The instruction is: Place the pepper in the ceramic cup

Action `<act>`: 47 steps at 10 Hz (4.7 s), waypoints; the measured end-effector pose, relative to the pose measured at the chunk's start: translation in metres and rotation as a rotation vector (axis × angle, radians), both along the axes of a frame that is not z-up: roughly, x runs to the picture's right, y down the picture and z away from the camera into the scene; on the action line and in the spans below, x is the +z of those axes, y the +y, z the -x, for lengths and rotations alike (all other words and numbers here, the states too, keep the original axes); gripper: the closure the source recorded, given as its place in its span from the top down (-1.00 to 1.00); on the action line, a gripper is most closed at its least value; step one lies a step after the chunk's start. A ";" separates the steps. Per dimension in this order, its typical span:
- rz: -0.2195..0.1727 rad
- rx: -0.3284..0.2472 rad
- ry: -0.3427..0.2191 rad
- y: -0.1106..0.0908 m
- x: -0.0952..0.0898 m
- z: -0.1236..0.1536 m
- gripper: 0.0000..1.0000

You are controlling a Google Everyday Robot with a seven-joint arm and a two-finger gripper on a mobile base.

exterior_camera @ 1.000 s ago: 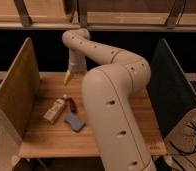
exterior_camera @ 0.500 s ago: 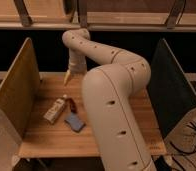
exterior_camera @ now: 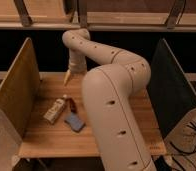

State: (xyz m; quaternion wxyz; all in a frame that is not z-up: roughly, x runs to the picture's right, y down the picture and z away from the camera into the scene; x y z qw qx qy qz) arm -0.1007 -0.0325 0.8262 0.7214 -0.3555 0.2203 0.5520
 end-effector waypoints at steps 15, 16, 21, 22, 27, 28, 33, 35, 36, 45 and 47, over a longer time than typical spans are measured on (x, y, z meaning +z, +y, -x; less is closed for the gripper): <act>0.105 -0.130 -0.048 0.068 0.032 0.024 0.55; 0.104 -0.132 -0.049 0.069 0.032 0.025 0.55; 0.172 -0.209 -0.006 0.095 0.041 0.023 0.55; 0.187 -0.211 0.003 0.099 0.044 0.023 0.55; 0.255 -0.196 0.043 0.119 0.067 0.018 0.55; 0.273 -0.191 0.046 0.125 0.072 0.019 0.55; 0.332 -0.179 0.038 0.144 0.090 0.021 0.55; 0.333 -0.171 0.036 0.144 0.095 0.022 0.55; 0.327 -0.170 0.038 0.142 0.096 0.022 0.55; 0.207 -0.323 0.086 0.114 0.070 0.047 0.55; 0.228 -0.331 0.078 0.126 0.069 0.053 0.55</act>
